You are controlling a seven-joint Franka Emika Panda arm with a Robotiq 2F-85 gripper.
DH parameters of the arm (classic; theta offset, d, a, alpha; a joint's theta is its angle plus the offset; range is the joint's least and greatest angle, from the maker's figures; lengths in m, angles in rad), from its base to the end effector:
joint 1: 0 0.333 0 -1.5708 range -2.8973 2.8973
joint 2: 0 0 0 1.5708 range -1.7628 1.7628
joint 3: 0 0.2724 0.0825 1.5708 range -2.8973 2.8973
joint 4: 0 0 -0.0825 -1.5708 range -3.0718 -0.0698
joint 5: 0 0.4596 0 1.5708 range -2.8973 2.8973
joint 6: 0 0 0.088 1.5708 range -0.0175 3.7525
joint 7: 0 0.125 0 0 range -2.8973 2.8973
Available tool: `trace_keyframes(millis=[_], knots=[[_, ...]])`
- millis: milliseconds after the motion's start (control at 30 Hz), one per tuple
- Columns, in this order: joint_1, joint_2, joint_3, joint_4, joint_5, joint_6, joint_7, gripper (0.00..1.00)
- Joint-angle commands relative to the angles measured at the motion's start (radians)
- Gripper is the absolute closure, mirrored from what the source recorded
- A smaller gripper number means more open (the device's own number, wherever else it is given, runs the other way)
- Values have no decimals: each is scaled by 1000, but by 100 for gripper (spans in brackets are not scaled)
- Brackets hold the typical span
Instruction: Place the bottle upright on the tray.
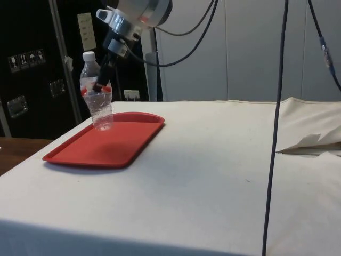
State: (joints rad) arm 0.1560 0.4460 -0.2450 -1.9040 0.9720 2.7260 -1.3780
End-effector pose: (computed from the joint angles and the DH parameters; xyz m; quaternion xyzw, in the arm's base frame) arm 0.6930 -0.0850 0.1971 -0.9255 -0.2411 -0.2891 0.0406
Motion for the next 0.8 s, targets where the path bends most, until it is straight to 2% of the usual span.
trace_keyframes(millis=[0,33,67,100,367,400,433,700,767], knots=[[-12,3,14,12,27,0,-23,67],[-12,8,13,15,49,-1,-38,67],[-1,5,0,3,23,-1,-16,67],[-12,10,13,17,59,-1,-45,67],[-12,33,10,30,137,-7,-100,67],[-4,30,0,19,118,-10,-83,67],[-10,36,9,31,141,-7,-102,67],[-4,45,0,27,131,-12,-93,67],[-6,54,3,37,139,-9,-99,67]])
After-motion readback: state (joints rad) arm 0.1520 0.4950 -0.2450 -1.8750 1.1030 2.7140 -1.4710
